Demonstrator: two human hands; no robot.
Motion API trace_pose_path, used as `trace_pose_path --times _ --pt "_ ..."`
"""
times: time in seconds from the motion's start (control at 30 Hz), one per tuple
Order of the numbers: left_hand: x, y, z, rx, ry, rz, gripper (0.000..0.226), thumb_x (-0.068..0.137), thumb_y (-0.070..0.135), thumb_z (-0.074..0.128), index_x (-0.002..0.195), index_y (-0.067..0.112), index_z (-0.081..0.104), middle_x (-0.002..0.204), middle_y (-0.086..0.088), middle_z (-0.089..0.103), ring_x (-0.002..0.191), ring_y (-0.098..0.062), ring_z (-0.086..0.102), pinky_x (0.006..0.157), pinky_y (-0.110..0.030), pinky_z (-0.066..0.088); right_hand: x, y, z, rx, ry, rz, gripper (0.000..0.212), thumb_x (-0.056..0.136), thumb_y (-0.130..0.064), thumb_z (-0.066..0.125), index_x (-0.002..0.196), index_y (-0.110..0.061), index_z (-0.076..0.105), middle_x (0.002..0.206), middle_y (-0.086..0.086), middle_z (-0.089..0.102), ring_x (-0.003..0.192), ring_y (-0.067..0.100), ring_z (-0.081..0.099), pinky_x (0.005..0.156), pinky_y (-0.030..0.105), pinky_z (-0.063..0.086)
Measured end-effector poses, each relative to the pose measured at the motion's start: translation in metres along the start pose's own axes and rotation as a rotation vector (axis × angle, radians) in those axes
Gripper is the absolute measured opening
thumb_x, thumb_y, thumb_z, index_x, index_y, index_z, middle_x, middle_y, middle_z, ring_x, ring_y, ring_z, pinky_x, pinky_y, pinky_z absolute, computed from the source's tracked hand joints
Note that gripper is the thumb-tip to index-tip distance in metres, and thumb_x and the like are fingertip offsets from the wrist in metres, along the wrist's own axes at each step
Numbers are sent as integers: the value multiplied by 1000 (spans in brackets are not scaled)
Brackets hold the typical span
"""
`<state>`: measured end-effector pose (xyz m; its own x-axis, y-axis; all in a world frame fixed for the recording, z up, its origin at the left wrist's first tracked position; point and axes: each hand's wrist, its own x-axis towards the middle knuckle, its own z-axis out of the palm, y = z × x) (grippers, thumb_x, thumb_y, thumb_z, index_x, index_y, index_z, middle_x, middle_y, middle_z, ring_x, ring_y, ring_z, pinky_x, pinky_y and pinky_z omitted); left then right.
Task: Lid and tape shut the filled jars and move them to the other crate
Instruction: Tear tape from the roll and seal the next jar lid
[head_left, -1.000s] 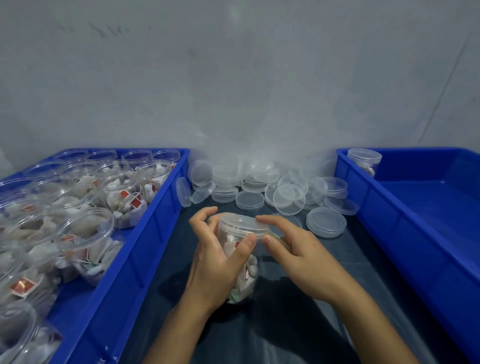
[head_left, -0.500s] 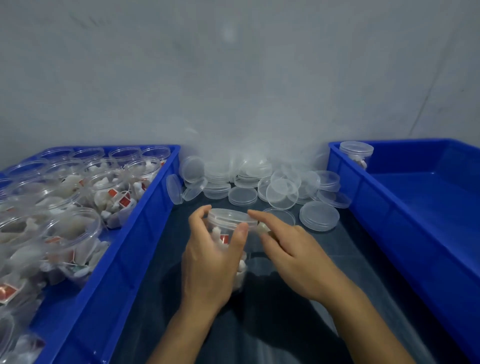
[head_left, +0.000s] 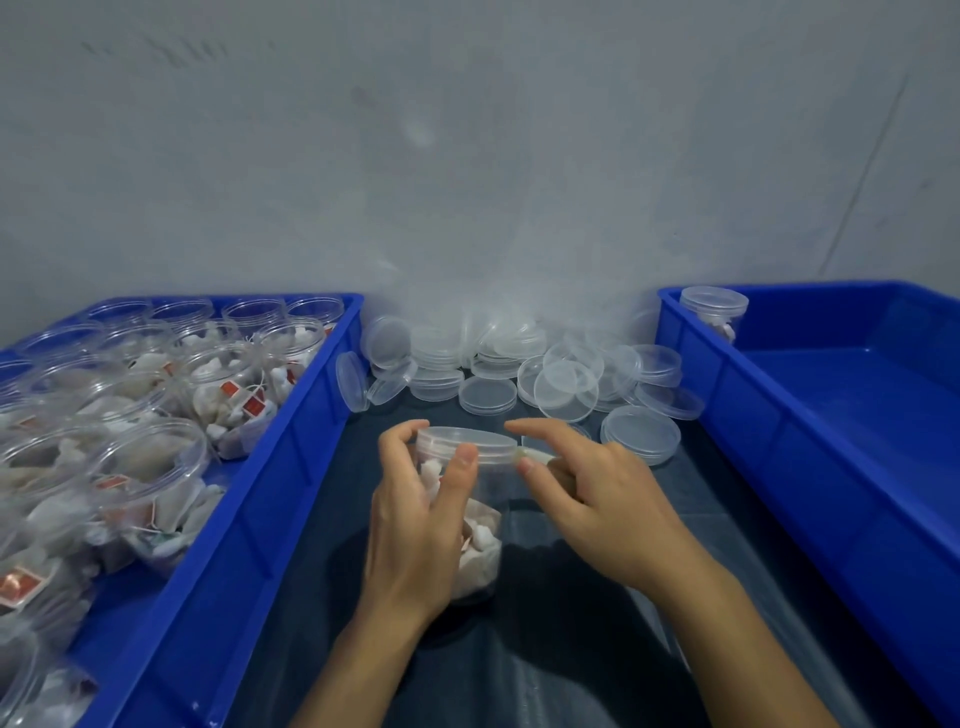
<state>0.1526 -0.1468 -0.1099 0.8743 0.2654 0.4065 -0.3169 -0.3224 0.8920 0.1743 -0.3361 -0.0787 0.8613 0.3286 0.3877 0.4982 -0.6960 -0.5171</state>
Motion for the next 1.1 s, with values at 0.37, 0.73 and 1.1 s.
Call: trace_pose_path --times 0.37,0.73,1.1 --pt "-1 -3 -4 -38 -73 -33 58 83 76 56 126 40 44 111 15 72 101 -10 72 89 -41 57 -2 -4 5 -19 16 -4 29 104 -45 49 133 -49 55 56 -15 53 59 10 48 71 39 45" --pt "-11 7 8 333 87 31 88 81 89 42 147 31 37 118 21 59 100 -4 59 78 -26 44 -5 -18 9 -117 37 18 50 98 -56 28 141 -45 50 54 -16 47 69 17 61 74 44 51" --pt "-4 5 1 84 70 -32 65 83 81 51 130 36 49 111 38 64 98 13 63 75 -7 45 -2 -10 3 -141 27 -6 40 106 -51 30 144 -49 41 58 -15 54 67 17 60 73 47 49"
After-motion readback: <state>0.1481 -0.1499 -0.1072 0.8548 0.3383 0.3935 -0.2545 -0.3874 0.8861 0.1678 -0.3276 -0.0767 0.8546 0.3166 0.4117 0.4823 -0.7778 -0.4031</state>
